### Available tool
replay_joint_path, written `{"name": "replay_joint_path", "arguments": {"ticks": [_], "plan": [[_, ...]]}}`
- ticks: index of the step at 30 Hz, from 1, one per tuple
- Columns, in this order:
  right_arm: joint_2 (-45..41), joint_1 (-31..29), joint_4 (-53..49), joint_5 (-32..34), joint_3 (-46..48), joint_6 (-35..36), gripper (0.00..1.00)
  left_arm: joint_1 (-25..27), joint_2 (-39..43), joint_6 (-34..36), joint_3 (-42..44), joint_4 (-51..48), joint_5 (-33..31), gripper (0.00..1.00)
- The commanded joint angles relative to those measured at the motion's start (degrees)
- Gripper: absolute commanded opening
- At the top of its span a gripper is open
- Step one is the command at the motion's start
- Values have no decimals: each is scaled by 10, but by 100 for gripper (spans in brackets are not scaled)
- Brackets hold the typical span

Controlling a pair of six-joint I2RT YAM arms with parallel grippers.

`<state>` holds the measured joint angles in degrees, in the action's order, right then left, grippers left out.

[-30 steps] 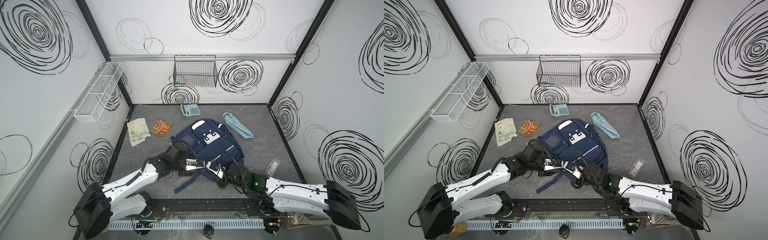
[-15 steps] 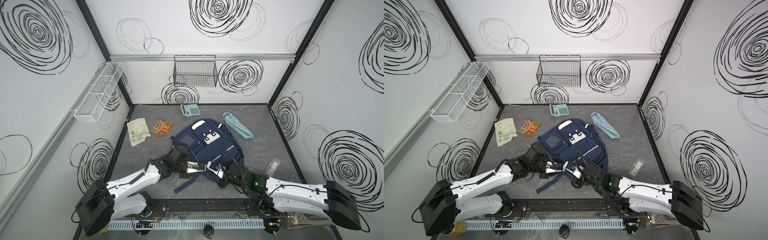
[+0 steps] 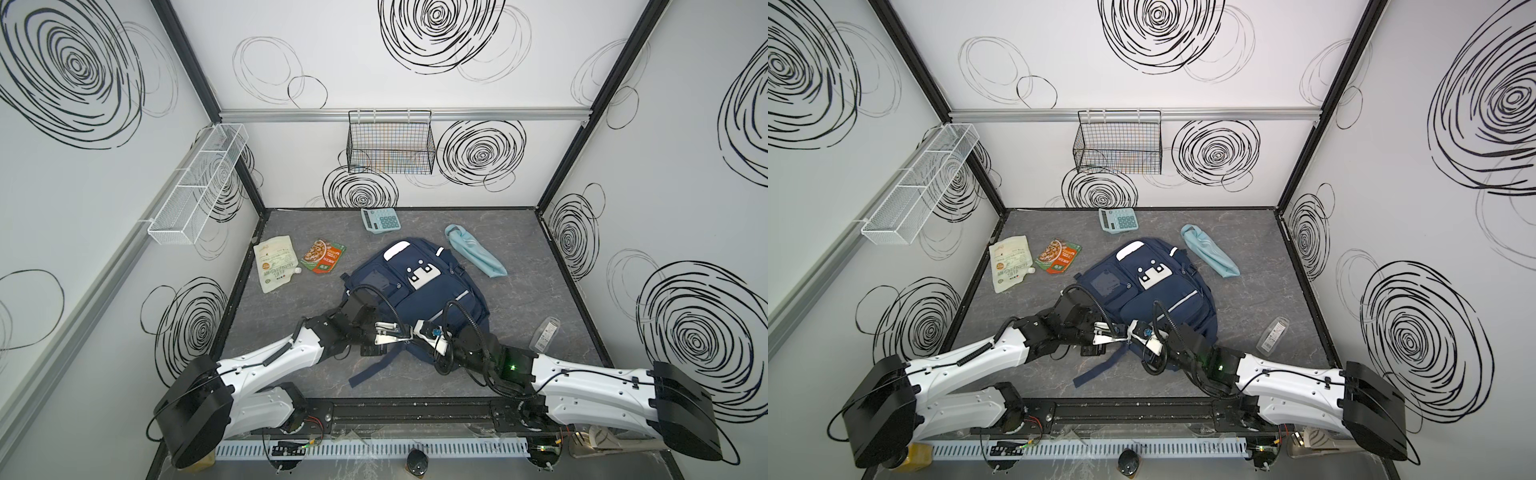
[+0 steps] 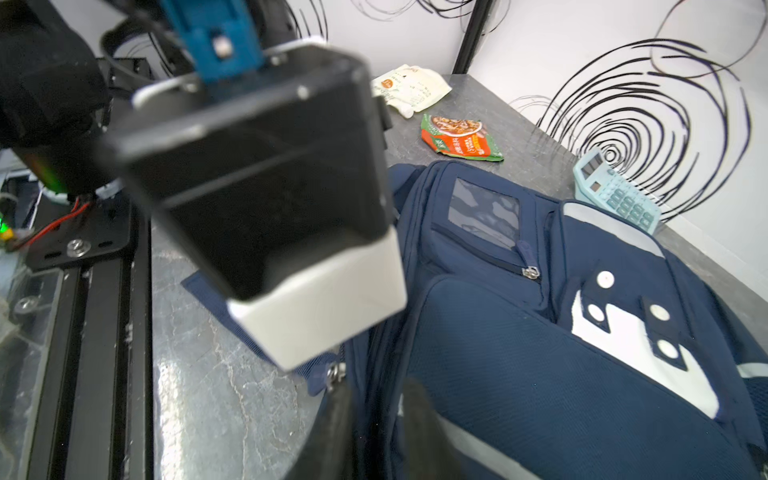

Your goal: Pack the student bag

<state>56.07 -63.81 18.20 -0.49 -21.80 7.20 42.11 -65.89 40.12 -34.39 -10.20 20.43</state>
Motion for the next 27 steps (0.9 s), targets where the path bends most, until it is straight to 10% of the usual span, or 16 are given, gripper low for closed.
{"name": "replay_joint_path", "arguments": {"ticks": [1,9,13,27], "plan": [[-16,2,4,22,-47,-49,56,-27,42,-96,-26,90,53,0],[-84,-128,-109,113,-57,-286,48,-23,17,-185,-59,118,121,0],[-72,-197,-127,183,-44,-342,27,-21,-7,-204,-81,101,119,0],[7,-138,-16,274,-15,-397,17,9,4,-195,-75,85,124,0]]}}
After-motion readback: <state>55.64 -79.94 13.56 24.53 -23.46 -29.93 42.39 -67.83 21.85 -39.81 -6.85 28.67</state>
